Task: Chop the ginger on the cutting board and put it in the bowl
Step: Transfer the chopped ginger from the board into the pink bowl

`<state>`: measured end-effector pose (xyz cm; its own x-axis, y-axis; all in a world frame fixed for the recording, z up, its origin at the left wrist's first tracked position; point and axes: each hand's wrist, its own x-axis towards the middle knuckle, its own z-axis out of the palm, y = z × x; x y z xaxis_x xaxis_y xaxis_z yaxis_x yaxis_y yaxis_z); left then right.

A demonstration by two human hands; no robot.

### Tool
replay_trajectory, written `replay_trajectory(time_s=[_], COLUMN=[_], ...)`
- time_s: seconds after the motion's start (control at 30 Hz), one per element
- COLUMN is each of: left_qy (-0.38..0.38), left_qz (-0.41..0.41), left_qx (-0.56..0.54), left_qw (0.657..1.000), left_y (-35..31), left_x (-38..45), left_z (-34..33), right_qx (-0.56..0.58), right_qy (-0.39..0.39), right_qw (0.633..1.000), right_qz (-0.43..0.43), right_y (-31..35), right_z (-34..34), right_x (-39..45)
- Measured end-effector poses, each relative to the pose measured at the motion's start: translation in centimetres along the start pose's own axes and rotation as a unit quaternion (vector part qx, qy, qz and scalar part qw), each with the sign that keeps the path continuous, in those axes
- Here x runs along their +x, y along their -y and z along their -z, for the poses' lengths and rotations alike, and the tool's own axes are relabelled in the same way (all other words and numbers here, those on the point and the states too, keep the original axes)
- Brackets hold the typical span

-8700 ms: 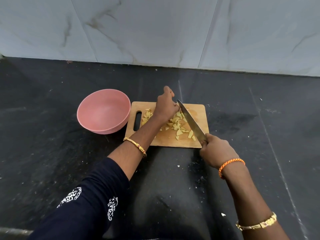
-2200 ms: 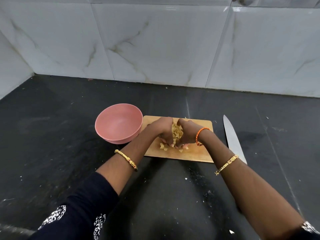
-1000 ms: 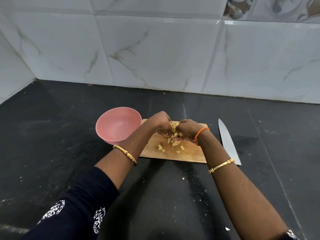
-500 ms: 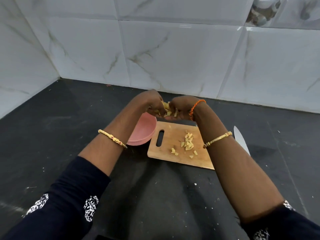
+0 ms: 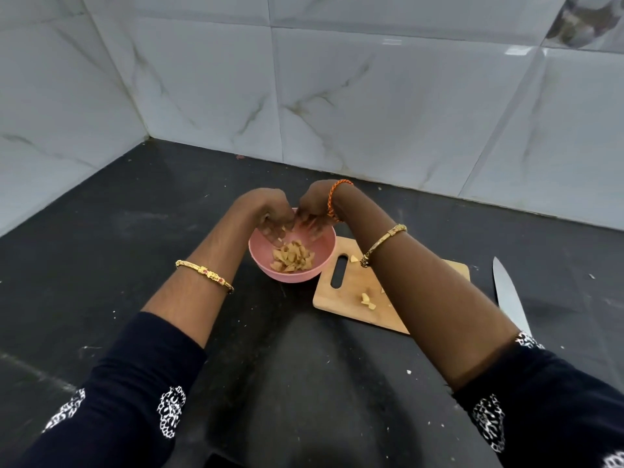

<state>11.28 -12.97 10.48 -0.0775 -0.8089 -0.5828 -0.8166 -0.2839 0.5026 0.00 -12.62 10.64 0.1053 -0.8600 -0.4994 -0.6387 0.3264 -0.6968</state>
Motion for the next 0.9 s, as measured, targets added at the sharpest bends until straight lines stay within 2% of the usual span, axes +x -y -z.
replay_trajectory(time_s=[0.1, 0.17, 0.23, 0.4, 0.67, 0.73, 0.83, 0.9], left_qy=[-0.024, -0.039, -0.041, 0.018, -0.075, -0.094, -0.074, -0.097], left_qz=[-0.007, -0.018, -0.019, -0.005, -0.115, -0.148, -0.158, -0.163], left_qx=[-0.009, -0.016, -0.009, 0.004, 0.035, 0.057, 0.051, 0.049], left_qw=[1.0, 0.999, 0.999, 1.0, 0.99, 0.983, 0.983, 0.981], left_y=[0.4, 0.4, 0.4, 0.4, 0.5, 0.8, 1.5, 2.0], left_x=[0.3, 0.3, 0.1, -0.4, -0.2, -0.3, -0.2, -0.1], left_z=[0.3, 0.3, 0.3, 0.4, 0.1, -0.3, -0.6, -0.7], right_qx=[0.027, -0.05, -0.072, -0.119, -0.049, -0.038, -0.072, -0.055], right_qy=[-0.076, -0.128, -0.156, -0.057, -0.137, -0.133, -0.091, -0.101], right_qw=[0.996, 0.988, 0.983, 0.991, 0.986, 0.986, 0.99, 0.989], right_qz=[0.045, 0.067, 0.072, 0.034, 0.085, 0.094, 0.084, 0.088], right_y=[-0.4, -0.1, 0.2, -0.6, -1.8, -1.9, -2.0, -2.1], right_z=[0.3, -0.1, -0.9, -1.4, -1.0, -1.2, -1.5, -1.4], right_x=[0.1, 0.6, 0.8, 0.5, 0.8, 0.7, 0.6, 0.6])
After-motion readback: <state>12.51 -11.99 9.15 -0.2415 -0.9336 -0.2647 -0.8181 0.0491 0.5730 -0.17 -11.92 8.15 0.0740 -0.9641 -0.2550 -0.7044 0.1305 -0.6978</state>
